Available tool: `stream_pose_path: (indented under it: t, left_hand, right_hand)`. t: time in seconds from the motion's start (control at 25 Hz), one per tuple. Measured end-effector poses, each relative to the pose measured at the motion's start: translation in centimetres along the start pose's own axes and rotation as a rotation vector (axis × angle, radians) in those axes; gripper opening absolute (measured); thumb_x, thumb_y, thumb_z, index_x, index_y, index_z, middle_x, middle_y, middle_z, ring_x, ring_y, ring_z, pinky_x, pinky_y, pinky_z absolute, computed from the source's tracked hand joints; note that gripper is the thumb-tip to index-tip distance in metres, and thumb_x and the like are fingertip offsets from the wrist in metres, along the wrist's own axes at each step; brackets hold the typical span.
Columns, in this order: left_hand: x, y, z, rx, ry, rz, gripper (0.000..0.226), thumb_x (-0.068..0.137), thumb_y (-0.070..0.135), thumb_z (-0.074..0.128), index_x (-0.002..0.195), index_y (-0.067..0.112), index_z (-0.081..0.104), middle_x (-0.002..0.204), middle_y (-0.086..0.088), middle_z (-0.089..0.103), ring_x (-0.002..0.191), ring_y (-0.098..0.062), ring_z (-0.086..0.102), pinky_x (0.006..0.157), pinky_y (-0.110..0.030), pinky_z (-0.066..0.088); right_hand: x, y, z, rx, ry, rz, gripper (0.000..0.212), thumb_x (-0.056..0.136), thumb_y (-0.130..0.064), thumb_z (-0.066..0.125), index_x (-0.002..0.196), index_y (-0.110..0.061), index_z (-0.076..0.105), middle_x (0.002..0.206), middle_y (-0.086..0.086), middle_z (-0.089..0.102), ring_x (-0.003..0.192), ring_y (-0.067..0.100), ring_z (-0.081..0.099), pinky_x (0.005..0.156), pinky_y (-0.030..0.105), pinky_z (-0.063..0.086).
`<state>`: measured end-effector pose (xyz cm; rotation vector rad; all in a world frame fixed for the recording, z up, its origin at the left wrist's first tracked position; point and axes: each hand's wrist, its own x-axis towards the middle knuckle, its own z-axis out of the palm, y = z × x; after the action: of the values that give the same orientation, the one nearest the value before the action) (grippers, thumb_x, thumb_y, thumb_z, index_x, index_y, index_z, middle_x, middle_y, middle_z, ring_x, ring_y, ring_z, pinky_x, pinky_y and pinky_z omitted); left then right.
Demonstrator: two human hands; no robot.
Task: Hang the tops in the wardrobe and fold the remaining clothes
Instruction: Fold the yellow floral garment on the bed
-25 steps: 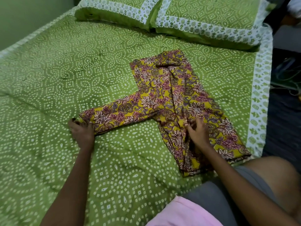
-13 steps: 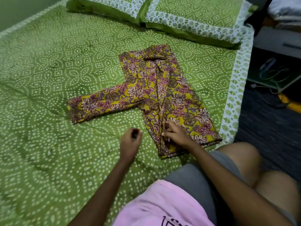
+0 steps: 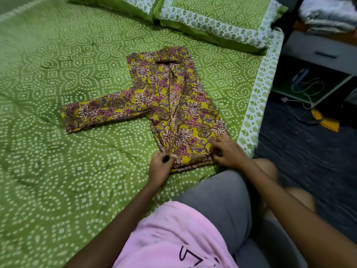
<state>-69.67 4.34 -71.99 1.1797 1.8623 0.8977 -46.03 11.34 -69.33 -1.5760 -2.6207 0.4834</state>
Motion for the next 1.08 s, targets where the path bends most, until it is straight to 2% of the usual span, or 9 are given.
stream_pose_path:
  t: [0.2,0.32,0.48,0.56,0.68,0.8,0.92,1.0,1.08]
  left_hand:
    - [-1.2,-0.8,1.2,-0.265,0.019,-0.175,0.027,0.088,0.021,0.063,0.068,0.003,0.062,0.069,-0.01,0.057,0.067,-0.016,0.048,0.064,-0.029,0.034]
    - [-1.3,-1.1,1.2,-0.301,0.018,-0.227,0.035,0.087,0.022,0.064,0.071,-0.009,0.063,0.064,-0.012,0.052,0.064,-0.016,0.042,0.063,-0.029,0.03]
    - [-1.9,-0.3,0.8,-0.281,0.065,-0.212,0.031,0.086,0.019,0.066,0.06,0.003,0.062,0.056,-0.008,0.051,0.057,-0.014,0.04,0.058,-0.028,0.029]
    - [-2.8,-0.2,0.9,-0.17,0.066,-0.169,0.038,0.084,0.021,0.069,0.049,0.013,0.054,0.048,-0.001,0.046,0.05,-0.013,0.036,0.055,-0.029,0.028]
    - [-3.6,0.0,1.3,0.251,-0.019,-0.148,0.046,0.083,0.033,0.067,0.047,0.015,0.046,0.05,-0.003,0.049,0.052,-0.019,0.045,0.054,-0.029,0.029]
    - [-2.7,1.1,0.6,0.521,-0.158,-0.135,0.041,0.085,0.042,0.061,0.056,0.015,0.051,0.061,-0.004,0.055,0.065,-0.023,0.056,0.055,-0.026,0.035]
    - [-1.8,2.5,0.0,0.807,-0.195,-0.093,0.042,0.082,0.057,0.057,0.085,0.016,0.061,0.085,-0.004,0.061,0.08,-0.021,0.058,0.063,-0.025,0.038]
    - [-0.7,3.6,-0.3,0.777,-0.159,0.01,0.043,0.082,0.057,0.057,0.095,0.016,0.057,0.092,0.0,0.055,0.083,-0.017,0.053,0.066,-0.026,0.04]
    - [1.9,4.6,-0.2,0.526,-0.147,0.108,0.039,0.086,0.047,0.059,0.106,0.014,0.056,0.105,-0.001,0.053,0.095,-0.017,0.052,0.078,-0.031,0.046]
  right_hand:
    - [-1.8,2.6,-0.8,-0.171,0.02,-0.013,0.042,0.072,-0.038,0.067,0.105,-0.013,0.061,0.111,0.009,0.055,0.105,0.027,0.05,0.088,0.038,0.038]
    - [-2.1,3.1,-0.7,-0.217,0.056,-0.035,0.034,0.07,-0.021,0.073,0.099,-0.009,0.061,0.101,0.011,0.057,0.092,0.027,0.054,0.08,0.037,0.043]
    - [-2.5,3.4,-1.2,-0.145,0.246,0.04,0.022,0.065,0.006,0.068,0.083,-0.002,0.059,0.081,0.013,0.057,0.068,0.026,0.054,0.058,0.033,0.046]
    - [-2.9,3.6,-1.7,-0.108,0.286,0.065,0.015,0.071,0.01,0.061,0.082,-0.001,0.057,0.079,0.013,0.054,0.066,0.025,0.051,0.053,0.029,0.039]
    - [-2.8,4.0,-1.6,-0.051,0.062,0.134,0.01,0.087,-0.002,0.051,0.091,-0.009,0.058,0.091,0.005,0.047,0.079,0.019,0.046,0.065,0.027,0.032]
    - [-1.7,3.6,-2.8,-0.134,-0.157,0.216,0.005,0.085,-0.02,0.054,0.086,-0.021,0.049,0.093,0.0,0.04,0.091,0.018,0.044,0.074,0.029,0.031]
    - [-0.3,2.1,-3.2,-0.203,-0.077,0.24,0.014,0.084,-0.028,0.057,0.082,-0.019,0.046,0.093,0.0,0.039,0.09,0.015,0.039,0.079,0.029,0.035]
    - [0.9,-0.4,-2.7,0.04,0.041,0.235,0.01,0.086,-0.022,0.057,0.085,-0.013,0.052,0.096,0.002,0.046,0.088,0.015,0.045,0.08,0.029,0.043]
    - [2.7,-3.2,-1.4,0.408,-0.003,0.29,0.012,0.089,-0.017,0.058,0.092,-0.007,0.063,0.095,0.007,0.06,0.085,0.017,0.054,0.077,0.029,0.047]
